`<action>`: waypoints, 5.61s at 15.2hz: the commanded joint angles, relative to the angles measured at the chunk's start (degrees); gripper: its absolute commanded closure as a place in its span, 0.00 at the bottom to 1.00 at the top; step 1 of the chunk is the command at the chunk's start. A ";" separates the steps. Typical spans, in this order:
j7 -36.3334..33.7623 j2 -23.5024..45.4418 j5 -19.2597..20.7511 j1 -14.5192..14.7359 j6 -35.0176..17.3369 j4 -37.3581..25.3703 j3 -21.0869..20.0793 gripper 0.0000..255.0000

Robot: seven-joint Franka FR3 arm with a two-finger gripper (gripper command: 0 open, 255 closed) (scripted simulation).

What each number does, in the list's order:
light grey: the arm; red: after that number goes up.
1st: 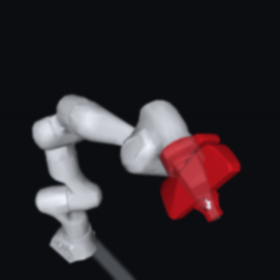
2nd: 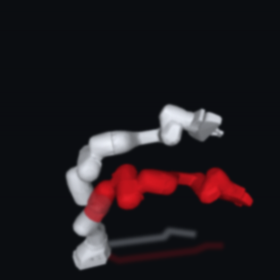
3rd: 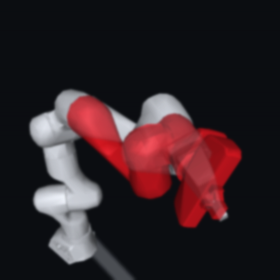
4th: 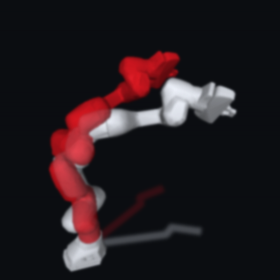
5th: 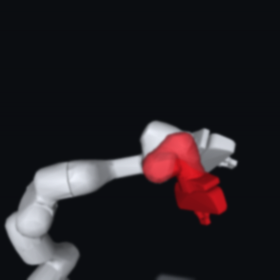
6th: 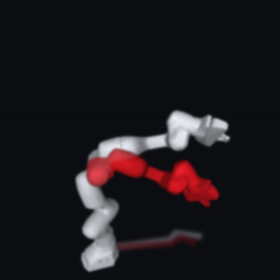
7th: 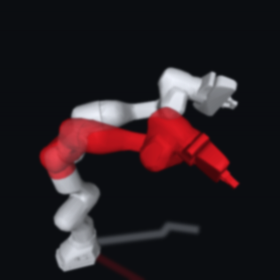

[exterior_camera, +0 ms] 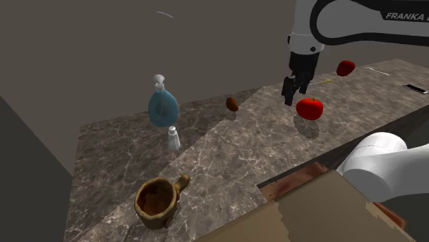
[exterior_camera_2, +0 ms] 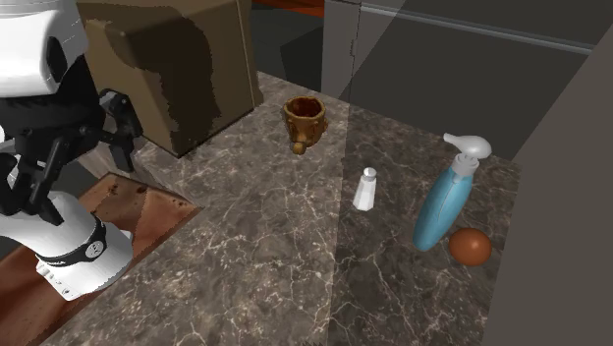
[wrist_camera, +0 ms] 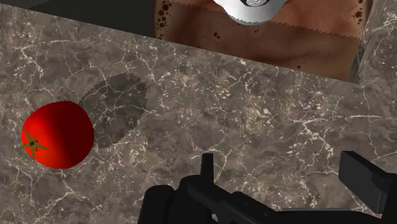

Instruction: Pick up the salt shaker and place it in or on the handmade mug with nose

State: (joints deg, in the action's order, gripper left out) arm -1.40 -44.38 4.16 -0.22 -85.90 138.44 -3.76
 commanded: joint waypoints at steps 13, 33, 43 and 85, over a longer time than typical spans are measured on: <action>-9.53 20.88 -4.77 3.03 -13.51 -8.09 -9.06 0.00; -25.81 63.11 4.76 10.57 -19.77 -43.74 -17.82 0.00; -28.09 73.41 8.01 14.08 -20.99 -52.63 -17.36 0.00; -26.77 71.25 6.91 14.83 -7.23 -64.50 -18.02 1.00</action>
State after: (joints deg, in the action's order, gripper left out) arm -28.19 27.10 11.15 14.56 -93.86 74.43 -21.72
